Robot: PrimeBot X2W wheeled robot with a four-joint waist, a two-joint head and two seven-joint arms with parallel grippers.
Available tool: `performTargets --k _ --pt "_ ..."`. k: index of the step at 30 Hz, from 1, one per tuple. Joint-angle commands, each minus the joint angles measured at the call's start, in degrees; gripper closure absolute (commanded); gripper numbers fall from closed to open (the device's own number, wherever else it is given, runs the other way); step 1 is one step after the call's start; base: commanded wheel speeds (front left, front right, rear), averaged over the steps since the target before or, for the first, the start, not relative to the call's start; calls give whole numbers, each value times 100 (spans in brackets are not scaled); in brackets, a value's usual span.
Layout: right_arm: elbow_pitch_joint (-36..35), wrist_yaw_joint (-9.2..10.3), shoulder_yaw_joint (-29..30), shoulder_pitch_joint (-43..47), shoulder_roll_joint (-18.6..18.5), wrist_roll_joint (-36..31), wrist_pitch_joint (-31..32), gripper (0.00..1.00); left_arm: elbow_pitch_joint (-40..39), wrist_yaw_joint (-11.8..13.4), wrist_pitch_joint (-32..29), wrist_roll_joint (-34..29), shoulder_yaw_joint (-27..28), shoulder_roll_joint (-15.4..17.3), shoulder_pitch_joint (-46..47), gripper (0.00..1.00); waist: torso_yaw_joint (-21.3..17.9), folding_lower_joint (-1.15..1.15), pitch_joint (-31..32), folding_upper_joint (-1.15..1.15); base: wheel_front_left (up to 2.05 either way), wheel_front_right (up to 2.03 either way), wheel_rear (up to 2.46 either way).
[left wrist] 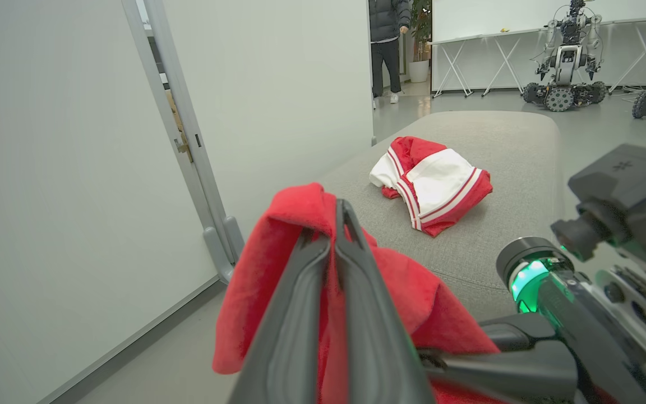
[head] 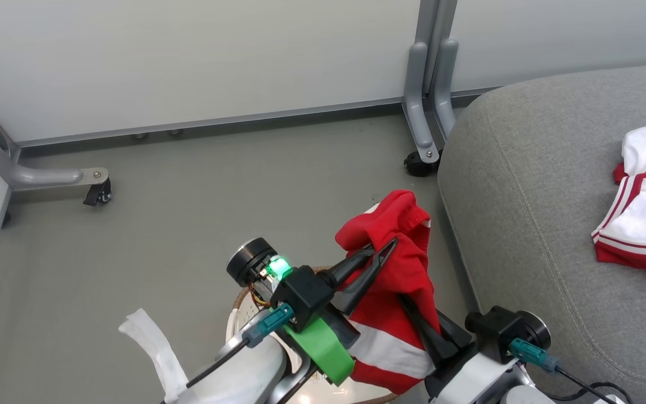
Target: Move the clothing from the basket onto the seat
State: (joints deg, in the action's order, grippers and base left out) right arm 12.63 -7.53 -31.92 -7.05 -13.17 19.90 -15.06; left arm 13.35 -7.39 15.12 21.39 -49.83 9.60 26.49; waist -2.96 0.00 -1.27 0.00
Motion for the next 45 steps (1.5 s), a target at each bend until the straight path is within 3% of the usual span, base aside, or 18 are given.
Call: performTargets --k 1,4,5,6,7,35,45 --pt "-19 8 29 80 -3 -11 -17 100 34 1 4 -18 26 13 -58 100 -7 0 14 0 0 0 0" --pt "-13 8 71 104 14 16 -17 100 77 44 4 -72 44 20 -98 100 -17 0 27 0 0 0 0" --pt "-7 8 72 107 23 55 -17 100 71 64 4 -97 67 11 -108 92 -19 0 29 0 0 0 0" --pt "-10 8 86 95 26 68 -17 100 74 83 4 -105 78 9 -120 55 -23 0 29 0 0 0 0" --pt "-11 8 96 85 21 80 -17 100 94 109 4 -132 86 18 -135 0 -27 0 31 0 0 0 0" --pt "-34 8 183 88 42 213 -17 100 374 272 -17 -47 84 179 -117 0 -149 0 59 0 0 0 0" --pt "-199 8 512 -20 26 -103 -18 100 417 347 -27 75 146 356 -267 0 -599 0 -124 0 0 0 0"
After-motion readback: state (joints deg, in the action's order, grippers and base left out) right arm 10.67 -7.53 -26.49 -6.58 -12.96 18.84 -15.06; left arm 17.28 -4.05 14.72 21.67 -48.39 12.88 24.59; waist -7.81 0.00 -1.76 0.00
